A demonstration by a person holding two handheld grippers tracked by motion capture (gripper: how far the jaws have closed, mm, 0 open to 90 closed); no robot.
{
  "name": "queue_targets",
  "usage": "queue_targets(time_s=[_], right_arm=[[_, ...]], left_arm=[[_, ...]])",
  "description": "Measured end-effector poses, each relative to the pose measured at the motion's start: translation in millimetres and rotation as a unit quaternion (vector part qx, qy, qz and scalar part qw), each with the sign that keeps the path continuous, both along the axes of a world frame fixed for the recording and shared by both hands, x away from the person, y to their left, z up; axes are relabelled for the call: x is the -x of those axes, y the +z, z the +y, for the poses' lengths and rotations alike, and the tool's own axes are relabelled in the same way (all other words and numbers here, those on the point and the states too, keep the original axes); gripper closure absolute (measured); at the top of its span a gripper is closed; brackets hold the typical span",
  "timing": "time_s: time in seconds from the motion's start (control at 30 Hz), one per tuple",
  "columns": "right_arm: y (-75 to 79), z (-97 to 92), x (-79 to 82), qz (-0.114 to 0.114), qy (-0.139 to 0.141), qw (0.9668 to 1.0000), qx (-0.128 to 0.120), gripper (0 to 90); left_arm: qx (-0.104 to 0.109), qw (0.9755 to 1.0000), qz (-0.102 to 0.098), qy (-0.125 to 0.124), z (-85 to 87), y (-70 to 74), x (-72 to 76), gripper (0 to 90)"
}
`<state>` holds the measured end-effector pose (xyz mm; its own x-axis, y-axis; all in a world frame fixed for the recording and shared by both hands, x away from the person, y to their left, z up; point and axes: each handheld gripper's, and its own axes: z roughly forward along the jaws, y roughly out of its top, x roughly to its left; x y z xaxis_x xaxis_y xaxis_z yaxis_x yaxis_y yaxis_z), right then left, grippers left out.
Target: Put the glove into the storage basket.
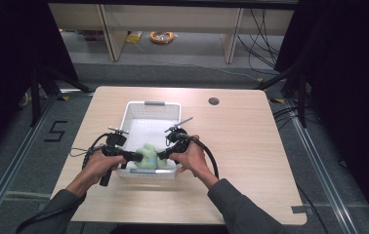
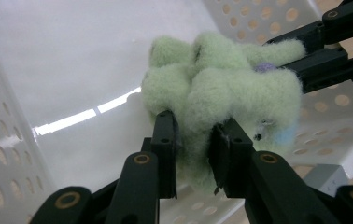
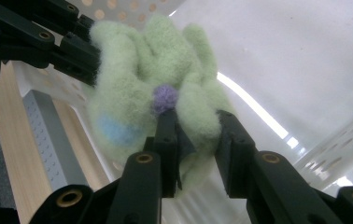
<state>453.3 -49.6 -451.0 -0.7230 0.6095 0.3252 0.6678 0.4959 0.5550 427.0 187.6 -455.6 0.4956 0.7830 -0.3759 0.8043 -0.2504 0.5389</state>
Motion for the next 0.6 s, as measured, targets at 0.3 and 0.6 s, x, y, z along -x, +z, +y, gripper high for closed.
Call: queue_targets(time_s=[0.3, 0.6], right_arm=[[-1.5, 2.2, 1.1, -0.001, 0.006, 0.9999, 0.015, 70.5], [-2.2, 7.4, 2.1, 0.007, 0.003, 0.9995, 0.032, 65.0]], left_arm=[[-0.034, 0.9994, -0.007, -0.007, -2.9, -2.2, -1.4, 70.4], [-0.042, 0.9991, -0.006, 0.0, -0.7, -6.0, -3.6, 63.1]])
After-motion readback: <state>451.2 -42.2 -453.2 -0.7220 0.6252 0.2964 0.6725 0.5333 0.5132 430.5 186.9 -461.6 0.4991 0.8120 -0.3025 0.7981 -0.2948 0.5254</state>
